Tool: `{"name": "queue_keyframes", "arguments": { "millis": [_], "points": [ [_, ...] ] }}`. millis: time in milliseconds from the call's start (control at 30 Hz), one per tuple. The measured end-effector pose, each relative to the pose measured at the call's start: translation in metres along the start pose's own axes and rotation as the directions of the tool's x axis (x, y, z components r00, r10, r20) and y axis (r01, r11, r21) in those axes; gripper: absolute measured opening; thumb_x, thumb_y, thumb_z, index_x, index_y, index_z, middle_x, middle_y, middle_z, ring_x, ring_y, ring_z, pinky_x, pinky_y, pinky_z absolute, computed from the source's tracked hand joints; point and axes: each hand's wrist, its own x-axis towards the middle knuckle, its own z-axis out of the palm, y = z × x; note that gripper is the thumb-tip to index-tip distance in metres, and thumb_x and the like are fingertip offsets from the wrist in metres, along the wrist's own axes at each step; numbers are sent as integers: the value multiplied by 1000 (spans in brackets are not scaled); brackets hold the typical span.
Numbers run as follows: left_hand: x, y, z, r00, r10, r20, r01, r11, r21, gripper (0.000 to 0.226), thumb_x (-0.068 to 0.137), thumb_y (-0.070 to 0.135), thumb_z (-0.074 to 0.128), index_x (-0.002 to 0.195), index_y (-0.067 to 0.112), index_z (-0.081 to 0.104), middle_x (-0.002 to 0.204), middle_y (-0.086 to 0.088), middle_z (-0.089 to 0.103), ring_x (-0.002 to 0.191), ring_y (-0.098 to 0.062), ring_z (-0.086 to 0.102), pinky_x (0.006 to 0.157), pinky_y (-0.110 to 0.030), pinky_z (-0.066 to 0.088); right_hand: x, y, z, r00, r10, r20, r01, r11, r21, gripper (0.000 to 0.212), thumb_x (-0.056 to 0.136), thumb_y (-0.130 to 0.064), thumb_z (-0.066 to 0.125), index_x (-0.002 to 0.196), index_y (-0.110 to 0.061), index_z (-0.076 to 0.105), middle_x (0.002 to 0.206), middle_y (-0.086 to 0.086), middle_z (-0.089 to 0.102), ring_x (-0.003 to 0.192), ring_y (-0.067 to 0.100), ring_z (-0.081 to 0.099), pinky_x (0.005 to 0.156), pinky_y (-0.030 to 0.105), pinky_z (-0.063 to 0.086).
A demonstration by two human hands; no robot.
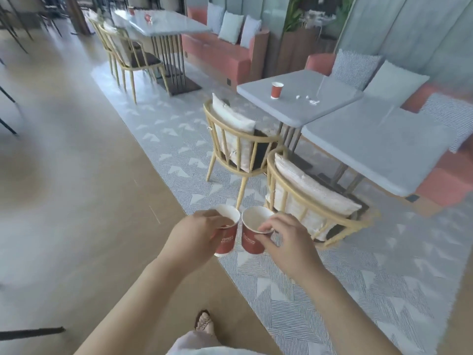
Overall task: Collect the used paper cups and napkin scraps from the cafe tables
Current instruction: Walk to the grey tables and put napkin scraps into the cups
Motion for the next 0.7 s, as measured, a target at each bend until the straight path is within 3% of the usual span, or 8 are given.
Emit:
{"name": "queue_keyframes", "arguments": {
  "millis": [200,333,500,700],
  "points": [
    [101,-72,-49,997,-21,-69,21,1000,1,27,84,13,58,101,34,67,104,15,65,86,-15,64,63,-33,52,135,-5,37,996,-87,0,87,996,0,11,75,-16,75,77,-11,66,80,-3,61,82,13,57,74,24,46],
    [148,-118,-67,994,-69,-84,69,998,4,24,85,16,58,101,31,68,107,13,67,87,-17,65,65,-35,54,206,-1,67,994,-100,37,99,995,27,12,73,-15,77,75,-12,65,79,-4,61,82,13,56,74,14,40],
    [226,-181,-83,986,-106,-125,113,993,46,23,81,13,63,96,29,70,96,10,70,76,-21,66,56,-29,48,310,16,109,990,-129,62,125,990,61,11,75,-19,75,77,-15,65,80,-6,59,81,9,53,74,13,38],
    [353,-251,-106,986,-103,-131,110,993,49,24,82,13,62,98,30,69,96,12,69,82,-17,65,61,-31,51,458,48,150,985,-159,60,154,985,80,11,74,-21,76,76,-16,66,75,-6,57,75,7,50,67,15,39]
  ]
}}
